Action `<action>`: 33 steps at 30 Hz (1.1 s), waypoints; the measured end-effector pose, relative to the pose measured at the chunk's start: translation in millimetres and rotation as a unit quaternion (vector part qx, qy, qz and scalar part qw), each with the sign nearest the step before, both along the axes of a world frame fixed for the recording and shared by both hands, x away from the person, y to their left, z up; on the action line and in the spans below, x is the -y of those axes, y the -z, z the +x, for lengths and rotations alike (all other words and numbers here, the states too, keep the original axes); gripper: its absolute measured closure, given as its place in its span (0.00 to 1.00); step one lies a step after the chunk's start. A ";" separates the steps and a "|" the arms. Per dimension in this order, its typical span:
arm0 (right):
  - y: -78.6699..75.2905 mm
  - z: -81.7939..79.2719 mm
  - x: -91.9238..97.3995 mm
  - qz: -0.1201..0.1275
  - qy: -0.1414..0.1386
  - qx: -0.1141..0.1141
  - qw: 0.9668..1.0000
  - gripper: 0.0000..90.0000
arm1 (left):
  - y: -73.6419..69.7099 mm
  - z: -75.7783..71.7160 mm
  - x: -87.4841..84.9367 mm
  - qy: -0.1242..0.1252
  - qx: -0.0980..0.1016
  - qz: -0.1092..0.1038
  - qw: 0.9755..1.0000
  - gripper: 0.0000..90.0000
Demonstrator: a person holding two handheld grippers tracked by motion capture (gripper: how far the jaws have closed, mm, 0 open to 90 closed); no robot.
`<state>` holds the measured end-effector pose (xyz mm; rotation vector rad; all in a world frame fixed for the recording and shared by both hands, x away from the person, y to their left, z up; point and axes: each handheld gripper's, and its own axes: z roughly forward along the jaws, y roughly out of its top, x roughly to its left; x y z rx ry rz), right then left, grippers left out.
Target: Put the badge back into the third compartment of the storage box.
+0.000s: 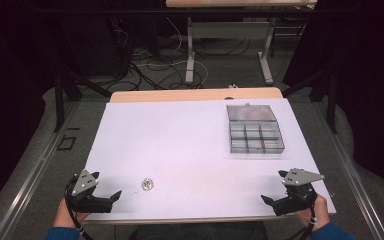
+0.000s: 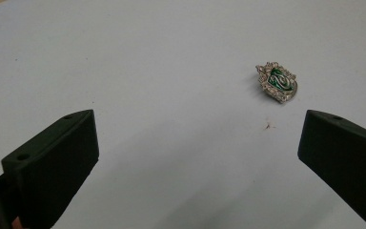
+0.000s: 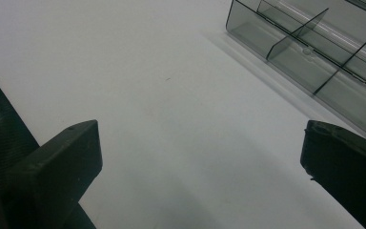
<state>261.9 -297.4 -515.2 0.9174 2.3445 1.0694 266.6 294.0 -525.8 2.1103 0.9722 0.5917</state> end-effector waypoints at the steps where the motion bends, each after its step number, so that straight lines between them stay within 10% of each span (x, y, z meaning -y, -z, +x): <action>1: 0.6 0.7 -0.4 0.000 -0.001 -0.001 1.000 0.00 | 0.0 -0.1 -0.2 0.001 0.003 0.004 1.000 0.00; 33: -7.0 11.7 -35.4 0.009 -0.024 -0.002 1.000 0.00 | 0.4 0.5 2.2 0.006 0.001 0.007 1.000 0.00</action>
